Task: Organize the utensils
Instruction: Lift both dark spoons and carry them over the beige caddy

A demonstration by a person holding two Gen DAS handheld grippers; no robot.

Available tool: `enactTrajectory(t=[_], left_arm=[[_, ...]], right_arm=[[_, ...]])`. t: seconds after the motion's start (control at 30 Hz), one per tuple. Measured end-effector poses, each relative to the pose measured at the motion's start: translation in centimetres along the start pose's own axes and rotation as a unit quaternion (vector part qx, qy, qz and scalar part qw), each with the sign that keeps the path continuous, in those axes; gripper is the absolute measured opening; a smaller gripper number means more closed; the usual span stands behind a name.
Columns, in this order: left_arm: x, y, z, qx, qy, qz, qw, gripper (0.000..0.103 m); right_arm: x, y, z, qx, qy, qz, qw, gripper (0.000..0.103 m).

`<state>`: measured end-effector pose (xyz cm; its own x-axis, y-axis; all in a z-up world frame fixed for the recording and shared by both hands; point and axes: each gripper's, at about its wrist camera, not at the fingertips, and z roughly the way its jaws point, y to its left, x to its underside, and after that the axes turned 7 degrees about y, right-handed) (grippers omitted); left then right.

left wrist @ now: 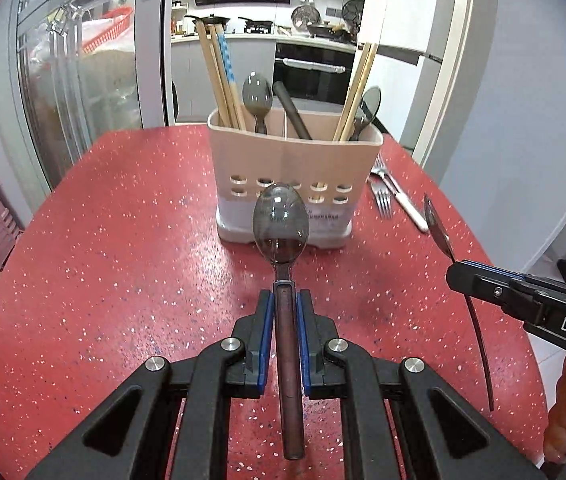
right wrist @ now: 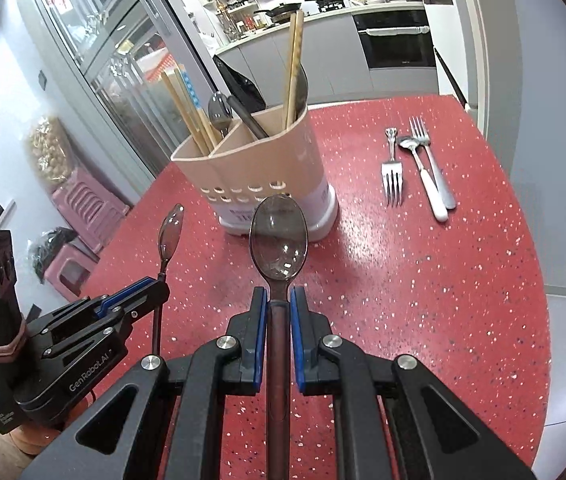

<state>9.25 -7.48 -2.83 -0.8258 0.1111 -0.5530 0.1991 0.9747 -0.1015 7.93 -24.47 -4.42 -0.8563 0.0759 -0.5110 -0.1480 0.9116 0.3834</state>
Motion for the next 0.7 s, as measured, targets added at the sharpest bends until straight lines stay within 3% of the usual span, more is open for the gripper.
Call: enactTrajectory(t=[0.37, 0.7], left_arm=[[-2.4, 1.3, -2.2, 0.002, -0.046, -0.017, 0.9988, 0.034], [-9.2, 3.5, -3.9, -0.004, -0.104, -0.031, 0.9941, 0.034]], right_arm=[[-2.5, 0.7, -2.2, -0.018, -0.033, -0.004, 0.999, 0.013], [-8.7, 2.3, -4.2, -0.037, -0.099, -0.013, 0.994, 0.013]])
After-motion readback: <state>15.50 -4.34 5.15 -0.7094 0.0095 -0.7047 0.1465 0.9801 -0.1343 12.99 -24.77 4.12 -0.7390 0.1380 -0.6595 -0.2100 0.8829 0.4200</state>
